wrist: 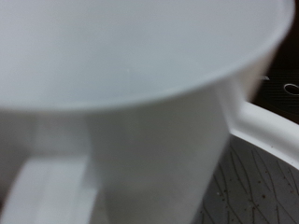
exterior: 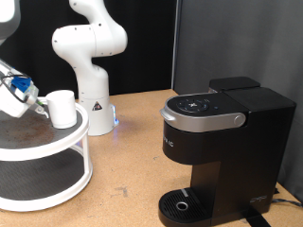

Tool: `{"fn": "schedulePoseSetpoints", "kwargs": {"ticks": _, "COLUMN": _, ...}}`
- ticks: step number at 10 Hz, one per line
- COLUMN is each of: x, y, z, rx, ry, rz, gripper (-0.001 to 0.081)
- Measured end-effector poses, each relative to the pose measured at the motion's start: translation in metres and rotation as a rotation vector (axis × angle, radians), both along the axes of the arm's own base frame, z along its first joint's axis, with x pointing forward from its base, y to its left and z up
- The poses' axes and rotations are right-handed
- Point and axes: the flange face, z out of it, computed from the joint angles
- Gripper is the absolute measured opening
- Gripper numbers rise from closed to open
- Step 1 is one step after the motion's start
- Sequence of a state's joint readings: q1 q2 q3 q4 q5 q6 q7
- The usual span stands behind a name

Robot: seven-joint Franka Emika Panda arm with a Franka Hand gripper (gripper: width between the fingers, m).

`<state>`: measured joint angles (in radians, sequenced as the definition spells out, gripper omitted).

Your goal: Make a cup of coffee with the keurig machine

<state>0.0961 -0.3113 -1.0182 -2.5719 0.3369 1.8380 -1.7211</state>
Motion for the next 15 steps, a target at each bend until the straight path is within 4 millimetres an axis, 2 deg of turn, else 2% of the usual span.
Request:
{"fn": "schedulePoseSetpoints", "kwargs": {"ticks": 5, "x": -0.007, "y": -0.006, "z": 0.004, "rx": 0.022, "ry": -0.009, "rz": -0.014, "gripper": 0.0076}}
{"fn": "schedulePoseSetpoints", "kwargs": {"ticks": 10, "x": -0.005, "y": -0.009, "z": 0.058, "rx": 0.084, "ry": -0.043, "rz": 0.025, "gripper": 0.0076}}
{"fn": "schedulePoseSetpoints", "kwargs": {"ticks": 11, "x": -0.005, "y": -0.009, "z": 0.055, "rx": 0.079, "ry": -0.044, "rz": 0.019, "gripper": 0.0076}}
{"fn": "schedulePoseSetpoints", "kwargs": {"ticks": 13, "x": 0.006, "y": -0.001, "z": 0.049, "rx": 0.077, "ry": -0.034, "rz": -0.095, "gripper": 0.0076}}
{"fn": "schedulePoseSetpoints", "kwargs": {"ticks": 15, "x": 0.032, "y": 0.019, "z": 0.046, "rx": 0.088, "ry": -0.048, "rz": -0.25, "gripper": 0.0076}}
